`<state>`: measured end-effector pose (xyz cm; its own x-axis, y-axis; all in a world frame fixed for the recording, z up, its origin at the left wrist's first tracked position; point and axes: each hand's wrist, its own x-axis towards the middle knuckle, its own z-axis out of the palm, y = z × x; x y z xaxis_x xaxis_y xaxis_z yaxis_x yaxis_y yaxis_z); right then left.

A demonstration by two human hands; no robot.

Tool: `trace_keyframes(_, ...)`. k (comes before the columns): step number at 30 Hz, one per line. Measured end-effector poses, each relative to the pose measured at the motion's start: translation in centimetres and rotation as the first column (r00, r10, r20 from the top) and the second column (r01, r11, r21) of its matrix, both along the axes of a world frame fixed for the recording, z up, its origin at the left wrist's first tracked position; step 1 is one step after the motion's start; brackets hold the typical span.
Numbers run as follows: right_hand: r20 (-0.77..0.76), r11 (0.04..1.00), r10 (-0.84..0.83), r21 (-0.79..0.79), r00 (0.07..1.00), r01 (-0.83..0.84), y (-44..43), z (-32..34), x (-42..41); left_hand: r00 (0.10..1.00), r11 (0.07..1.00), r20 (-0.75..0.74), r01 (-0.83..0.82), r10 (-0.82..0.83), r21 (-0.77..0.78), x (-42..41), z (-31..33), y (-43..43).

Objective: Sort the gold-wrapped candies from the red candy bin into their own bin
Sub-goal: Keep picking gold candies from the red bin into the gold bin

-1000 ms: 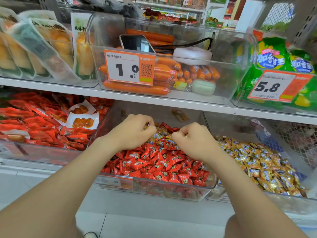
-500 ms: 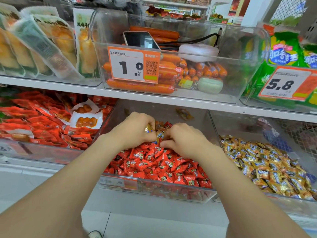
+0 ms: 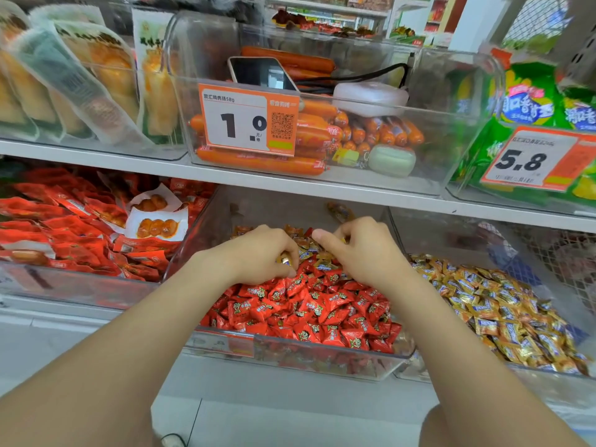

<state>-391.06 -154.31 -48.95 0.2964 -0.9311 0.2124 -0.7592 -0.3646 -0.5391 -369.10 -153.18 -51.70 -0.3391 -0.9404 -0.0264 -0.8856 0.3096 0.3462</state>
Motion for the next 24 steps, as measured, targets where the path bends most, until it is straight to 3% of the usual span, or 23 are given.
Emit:
trace_keyframes(6, 0.033, 0.992, -0.004, 0.126, 0.999, 0.0, 0.3, 0.6, 0.3, 0.987, 0.99, -0.147, -0.088, 0.072, -0.111, 0.6, 0.9, 0.8)
trace_keyframes(13, -0.154, 0.994, 0.103, -0.024, 0.983, -0.108, -2.6, -0.8, 1.8, 0.939, 0.949, -0.241, -0.285, 0.247, -0.137, 2.3, 2.0, 1.2)
trace_keyframes(18, -0.302, 0.98, 0.195, 0.017, 0.933, -0.2, -4.3, -2.0, 2.9, 0.903, 0.887, -0.184, -0.42, 0.388, -0.192, 2.6, 1.3, 0.3)
trace_keyframes(24, -0.423, 0.908, 0.417, 0.232, 0.804, -0.349, -5.1, -2.8, 3.9, 0.947, 0.939, 0.007, -0.318, 0.322, -0.133, 1.5, 0.9, -0.6)
